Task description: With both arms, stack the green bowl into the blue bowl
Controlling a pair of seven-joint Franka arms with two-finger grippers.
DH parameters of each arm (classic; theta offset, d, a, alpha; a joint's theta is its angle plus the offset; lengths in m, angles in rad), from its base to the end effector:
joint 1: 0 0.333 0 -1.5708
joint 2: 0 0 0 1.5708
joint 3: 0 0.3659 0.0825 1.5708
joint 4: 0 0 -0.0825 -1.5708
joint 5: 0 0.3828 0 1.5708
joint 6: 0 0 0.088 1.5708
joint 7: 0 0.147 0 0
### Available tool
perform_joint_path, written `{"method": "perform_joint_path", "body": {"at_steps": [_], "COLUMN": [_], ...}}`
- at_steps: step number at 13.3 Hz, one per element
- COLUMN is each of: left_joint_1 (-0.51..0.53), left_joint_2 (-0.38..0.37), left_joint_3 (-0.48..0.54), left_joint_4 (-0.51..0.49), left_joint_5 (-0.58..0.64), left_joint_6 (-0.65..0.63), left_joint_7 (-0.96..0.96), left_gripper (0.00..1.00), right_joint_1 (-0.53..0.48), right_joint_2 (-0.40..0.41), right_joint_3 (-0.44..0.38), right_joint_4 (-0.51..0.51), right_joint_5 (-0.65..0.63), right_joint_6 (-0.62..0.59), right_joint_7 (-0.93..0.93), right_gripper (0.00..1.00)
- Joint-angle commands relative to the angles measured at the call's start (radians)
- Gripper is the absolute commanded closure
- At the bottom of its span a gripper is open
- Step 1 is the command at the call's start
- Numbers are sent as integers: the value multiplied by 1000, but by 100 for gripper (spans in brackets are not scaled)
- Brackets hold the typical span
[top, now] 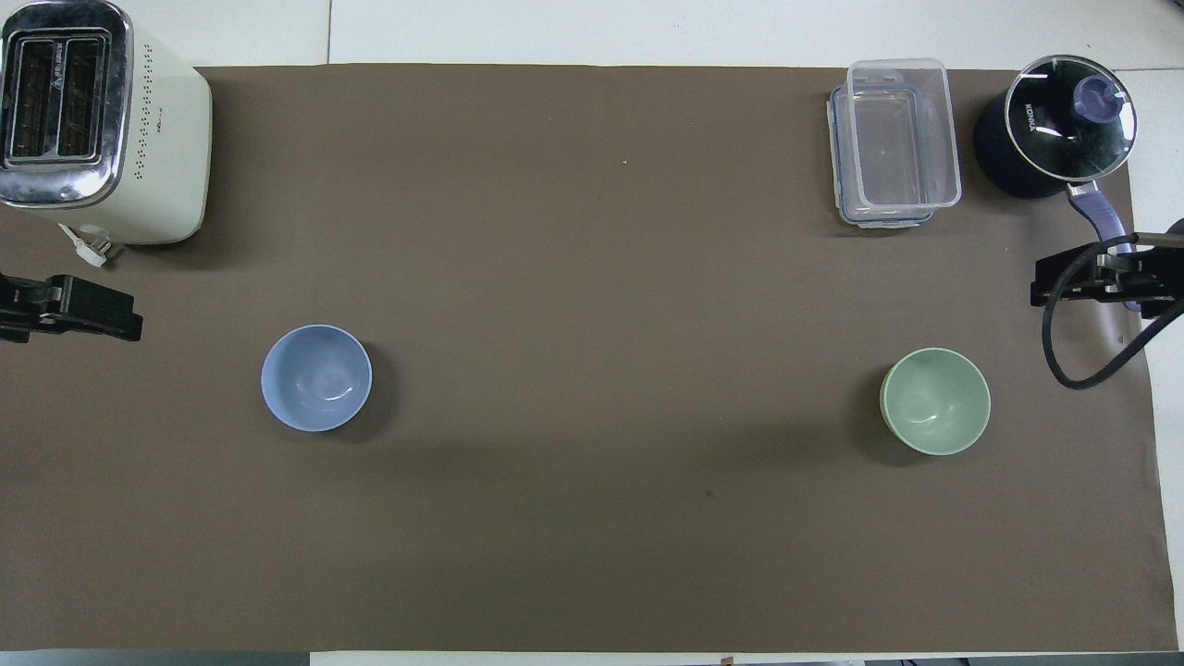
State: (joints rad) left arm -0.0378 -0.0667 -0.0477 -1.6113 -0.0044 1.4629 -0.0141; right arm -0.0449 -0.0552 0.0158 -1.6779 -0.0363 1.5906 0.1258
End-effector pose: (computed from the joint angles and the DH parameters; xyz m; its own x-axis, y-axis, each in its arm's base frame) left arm 0.5122 -0.0455 0.6424 0.9941 -0.0712 -0.0817 -0.0714 -0.9974 0.0001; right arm 0.5316 -0.0205 0.6158 0.9878 -0.1535 -0.0272 -0.1524 -0.9875 0.0408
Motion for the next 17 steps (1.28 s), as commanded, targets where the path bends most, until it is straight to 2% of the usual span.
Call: {"method": "perform_joint_path", "body": {"at_steps": [1,11,12,13,17], "left_joint_1": [-10,-30,-30,-28,-21], "left_joint_2": [7,-13,-27,-41,-94], "left_joint_3": [5,0,2,2,2], "left_joint_4": [21,-19,-45,-79,-325], "left_joint_5": [0,0,0,0,0], "left_joint_6": [-21,-3,11,45,242], "left_joint_7": [-12,-10,-12,-12,3], "left_gripper": [0,0,0,0,0], "right_joint_1": [-6,-6,-7,-18,-29], "right_joint_2": [-11,-26,-32,-61,-164], "right_joint_3": [6,6,6,4,-8], "right_joint_4": [-11,-43,-66,-133,-377], "right_joint_5": [1,1,1,2,4], "right_joint_6": [15,17,31,78,256], "right_joint_7": [14,-1,-17,-38,-51], "right_gripper": [0,0,0,0,0]}}
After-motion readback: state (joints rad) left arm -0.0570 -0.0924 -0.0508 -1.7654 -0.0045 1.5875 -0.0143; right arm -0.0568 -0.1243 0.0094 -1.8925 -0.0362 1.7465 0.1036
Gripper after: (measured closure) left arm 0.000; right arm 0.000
